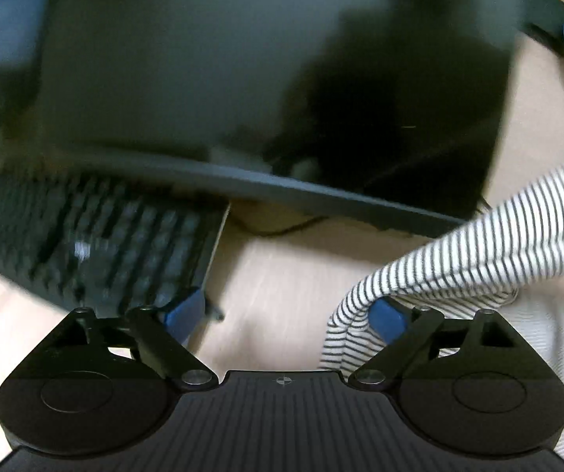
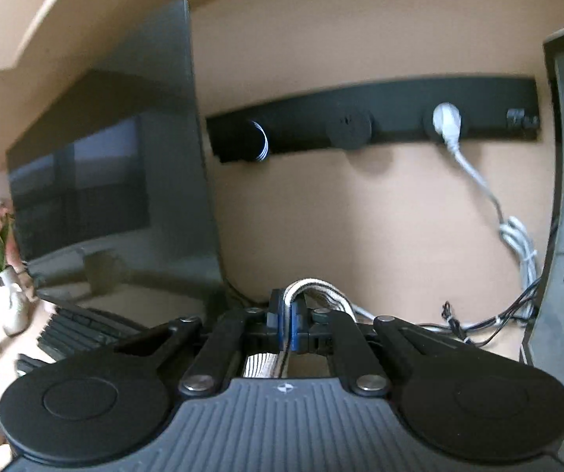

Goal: Fold clothes
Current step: 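Lift the grasped shirt edge with the right gripper and flip it over, then lower the shirt onto the desk and open the right gripper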

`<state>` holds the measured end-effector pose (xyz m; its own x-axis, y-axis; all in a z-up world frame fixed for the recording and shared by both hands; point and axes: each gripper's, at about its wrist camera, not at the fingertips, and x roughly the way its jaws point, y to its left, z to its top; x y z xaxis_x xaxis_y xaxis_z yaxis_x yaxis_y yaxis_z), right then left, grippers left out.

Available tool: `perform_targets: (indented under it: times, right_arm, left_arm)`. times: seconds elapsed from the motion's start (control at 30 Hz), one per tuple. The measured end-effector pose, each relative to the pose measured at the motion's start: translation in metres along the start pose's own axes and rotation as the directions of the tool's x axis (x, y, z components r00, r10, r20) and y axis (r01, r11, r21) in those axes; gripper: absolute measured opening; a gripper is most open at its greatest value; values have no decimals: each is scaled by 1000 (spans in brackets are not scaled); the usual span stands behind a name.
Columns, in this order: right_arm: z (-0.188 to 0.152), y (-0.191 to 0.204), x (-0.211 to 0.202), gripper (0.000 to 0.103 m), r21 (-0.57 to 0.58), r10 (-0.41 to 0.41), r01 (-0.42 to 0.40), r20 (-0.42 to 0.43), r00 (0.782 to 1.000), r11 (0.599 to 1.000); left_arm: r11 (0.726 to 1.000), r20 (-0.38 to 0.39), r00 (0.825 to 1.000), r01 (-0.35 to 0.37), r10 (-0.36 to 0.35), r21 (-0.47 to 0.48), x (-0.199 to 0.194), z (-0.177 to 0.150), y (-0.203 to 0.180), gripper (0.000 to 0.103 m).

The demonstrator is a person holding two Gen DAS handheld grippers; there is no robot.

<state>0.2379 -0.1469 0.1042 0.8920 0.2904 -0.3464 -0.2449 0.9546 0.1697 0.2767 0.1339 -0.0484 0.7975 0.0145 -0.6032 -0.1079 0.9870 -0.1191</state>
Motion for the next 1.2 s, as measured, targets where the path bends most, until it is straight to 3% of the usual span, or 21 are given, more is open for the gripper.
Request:
perform_targets:
  times: [0.17,0.27,0.37,0.43,0.53,0.63,0.7,0.8,0.87,0.9,0.97,1.03,1.07,1.13,1.2]
  right_arm:
    - [-12,2,20,3,-60,4,-4,-7,1000,998]
    - [-24,-3,21,3,-37,13,-16,-84,996,999]
    - [-35,-6,3,3,-14,8,-10,-116,993,1000]
    - [-33,-7,-17,3,-3,14,-14,-104,995,1000]
    - [-29,-11,-53,3,15,52,-51,-81,995,999]
    - [-47,-14,-78,3,-9,17,-18,-121,993,1000]
    - [-73,-28,-80,3,13,-49,53,-216,975,999]
    - [-116,-55,-71,5,38,-161,189,-385,909,981]
    - [-129,-64,-74,5,3,-244,267,-398,885,964]
    - [-128,-68,-76,9,7,-260,284,-381,887,959]
    - [-124,-75,-77,14,37,-258,288,-349,901,957]
    - [-119,-82,-73,20,84,-222,261,-319,921,962]
    - [-120,-83,-66,20,95,-205,246,-316,926,965]
    - [-121,-82,-44,20,100,-181,222,-314,932,970]
    - [-124,-82,-19,21,79,-170,203,-310,936,976]
  left_arm:
    - [997,-42,996,72,-73,-28,0,-4,20,93]
    - [984,-37,985,171,-169,55,-14,-7,24,94]
    - [937,-36,963,268,-267,224,-30,-11,8,95]
    - [890,-33,950,303,-311,341,-38,-15,-11,95]
    - [829,4,939,301,-344,471,-53,-22,-45,95]
    - [791,16,945,265,-328,551,-52,-32,-70,96]
    - [808,-5,959,241,-283,537,-47,-38,-69,96]
    - [832,-37,976,202,-215,517,-40,-48,-69,96]
    - [846,-59,984,175,-169,503,-35,-55,-68,96]
    - [855,-68,987,159,-145,494,-32,-57,-67,96]
    - [898,-64,995,102,-82,429,-28,-51,-49,96]
    - [938,-80,992,119,-98,326,-28,-43,-32,96]
    - [946,-102,983,176,-153,274,-30,-39,-24,96]
    - [927,-164,943,317,-288,199,-33,-38,-18,96]
    - [912,-184,929,356,-322,202,-36,-43,-23,96]
